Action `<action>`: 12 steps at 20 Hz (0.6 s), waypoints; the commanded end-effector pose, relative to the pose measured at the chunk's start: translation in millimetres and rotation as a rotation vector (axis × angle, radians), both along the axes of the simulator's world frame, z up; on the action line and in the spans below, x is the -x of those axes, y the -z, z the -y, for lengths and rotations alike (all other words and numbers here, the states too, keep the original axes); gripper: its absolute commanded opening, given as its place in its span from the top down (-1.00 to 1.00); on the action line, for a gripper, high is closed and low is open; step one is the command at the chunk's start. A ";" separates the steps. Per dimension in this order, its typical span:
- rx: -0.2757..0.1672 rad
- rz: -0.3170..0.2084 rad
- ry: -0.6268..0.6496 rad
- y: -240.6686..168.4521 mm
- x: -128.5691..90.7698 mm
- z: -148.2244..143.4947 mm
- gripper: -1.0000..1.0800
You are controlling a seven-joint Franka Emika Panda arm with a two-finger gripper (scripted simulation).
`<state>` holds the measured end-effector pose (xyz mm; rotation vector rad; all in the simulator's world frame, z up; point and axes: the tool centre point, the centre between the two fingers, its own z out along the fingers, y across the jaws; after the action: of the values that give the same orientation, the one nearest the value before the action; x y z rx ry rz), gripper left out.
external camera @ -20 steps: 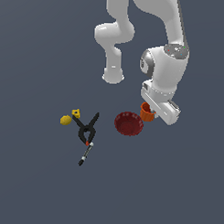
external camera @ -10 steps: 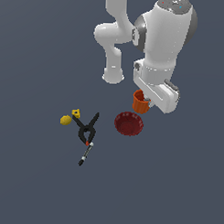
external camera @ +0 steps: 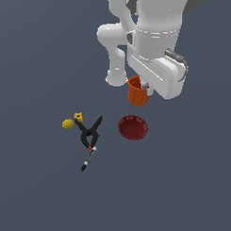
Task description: Pick up a designated object from a clutter of objects.
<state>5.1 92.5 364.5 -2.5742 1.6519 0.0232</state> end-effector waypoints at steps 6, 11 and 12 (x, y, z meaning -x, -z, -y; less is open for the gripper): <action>-0.001 0.000 -0.003 -45.5 -13.5 22.5 1.00; -0.001 0.001 -0.004 -59.9 -18.7 29.7 1.00; -0.002 0.001 -0.004 -61.6 -19.3 30.3 1.00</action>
<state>23.1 63.6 421.9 -2.5758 1.6475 0.0249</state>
